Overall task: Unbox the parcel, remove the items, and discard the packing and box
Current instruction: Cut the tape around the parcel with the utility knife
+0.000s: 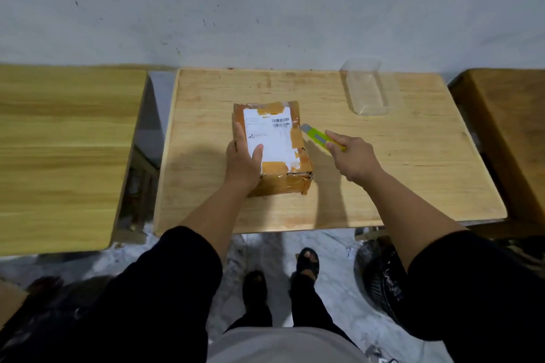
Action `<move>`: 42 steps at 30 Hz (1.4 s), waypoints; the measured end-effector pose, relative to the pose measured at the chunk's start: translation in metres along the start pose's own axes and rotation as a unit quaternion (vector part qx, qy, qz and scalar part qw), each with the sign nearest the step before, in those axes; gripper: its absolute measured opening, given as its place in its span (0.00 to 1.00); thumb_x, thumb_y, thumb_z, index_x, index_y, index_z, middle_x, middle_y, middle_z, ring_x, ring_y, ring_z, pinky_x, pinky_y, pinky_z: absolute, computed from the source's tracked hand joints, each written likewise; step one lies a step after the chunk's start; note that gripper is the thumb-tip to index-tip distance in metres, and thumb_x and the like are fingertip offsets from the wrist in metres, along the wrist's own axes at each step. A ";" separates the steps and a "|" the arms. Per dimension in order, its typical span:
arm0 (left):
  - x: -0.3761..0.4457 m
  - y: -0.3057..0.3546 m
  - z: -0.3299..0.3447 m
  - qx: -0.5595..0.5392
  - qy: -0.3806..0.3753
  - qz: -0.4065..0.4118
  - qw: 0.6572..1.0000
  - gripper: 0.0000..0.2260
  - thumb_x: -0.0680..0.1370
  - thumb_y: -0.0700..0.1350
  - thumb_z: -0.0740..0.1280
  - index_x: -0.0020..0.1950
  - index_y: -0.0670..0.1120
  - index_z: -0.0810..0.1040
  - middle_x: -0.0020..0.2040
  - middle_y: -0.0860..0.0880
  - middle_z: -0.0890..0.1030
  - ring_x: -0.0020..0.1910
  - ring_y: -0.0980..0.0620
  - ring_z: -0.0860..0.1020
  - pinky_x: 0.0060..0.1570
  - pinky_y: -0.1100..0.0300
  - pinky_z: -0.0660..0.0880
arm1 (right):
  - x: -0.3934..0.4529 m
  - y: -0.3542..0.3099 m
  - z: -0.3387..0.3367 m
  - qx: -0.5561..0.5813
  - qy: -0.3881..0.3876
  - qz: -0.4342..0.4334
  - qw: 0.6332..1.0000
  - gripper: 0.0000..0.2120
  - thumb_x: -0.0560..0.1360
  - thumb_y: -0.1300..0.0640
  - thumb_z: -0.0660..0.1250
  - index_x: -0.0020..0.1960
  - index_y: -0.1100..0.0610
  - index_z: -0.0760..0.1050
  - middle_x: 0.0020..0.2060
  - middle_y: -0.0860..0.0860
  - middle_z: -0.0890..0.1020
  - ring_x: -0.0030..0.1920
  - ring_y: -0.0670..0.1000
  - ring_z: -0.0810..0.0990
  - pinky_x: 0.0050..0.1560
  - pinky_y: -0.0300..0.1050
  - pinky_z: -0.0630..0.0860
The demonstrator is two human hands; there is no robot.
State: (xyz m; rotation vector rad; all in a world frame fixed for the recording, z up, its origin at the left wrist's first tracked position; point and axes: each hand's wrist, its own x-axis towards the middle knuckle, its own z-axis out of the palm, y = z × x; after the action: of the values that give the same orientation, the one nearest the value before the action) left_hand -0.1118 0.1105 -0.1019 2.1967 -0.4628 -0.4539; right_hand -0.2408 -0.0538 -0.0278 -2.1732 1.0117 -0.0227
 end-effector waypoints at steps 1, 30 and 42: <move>0.001 -0.001 0.001 0.001 0.002 0.000 1.000 0.31 0.80 0.47 0.57 0.77 0.45 0.43 0.66 0.36 0.69 0.65 0.42 0.67 0.62 0.54 0.63 | -0.001 -0.001 0.000 0.001 -0.001 0.002 1.000 0.17 0.79 0.53 0.59 0.67 0.49 0.71 0.64 0.57 0.77 0.46 0.49 0.70 0.60 0.53 0.74; 0.001 -0.001 0.012 -0.016 0.020 -0.043 0.999 0.30 0.81 0.49 0.55 0.76 0.50 0.40 0.68 0.38 0.67 0.66 0.43 0.66 0.56 0.58 0.62 | -0.013 -0.021 0.003 -0.103 -0.045 0.016 0.994 0.18 0.79 0.56 0.57 0.68 0.52 0.70 0.64 0.58 0.76 0.60 0.58 0.76 0.55 0.40 0.71; 0.002 0.001 0.010 -0.024 0.029 -0.052 0.998 0.31 0.80 0.50 0.56 0.76 0.52 0.40 0.61 0.38 0.71 0.55 0.43 0.73 0.53 0.50 0.74 | -0.023 -0.002 -0.023 -0.145 -0.079 -0.036 0.986 0.17 0.79 0.54 0.57 0.67 0.49 0.71 0.62 0.56 0.79 0.40 0.51 0.74 0.43 0.39 0.67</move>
State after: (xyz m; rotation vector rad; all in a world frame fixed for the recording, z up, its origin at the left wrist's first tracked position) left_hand -0.1153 0.1027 -0.1073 2.1887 -0.3039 -0.4509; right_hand -0.2618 -0.0517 -0.0033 -2.4296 0.8899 0.2750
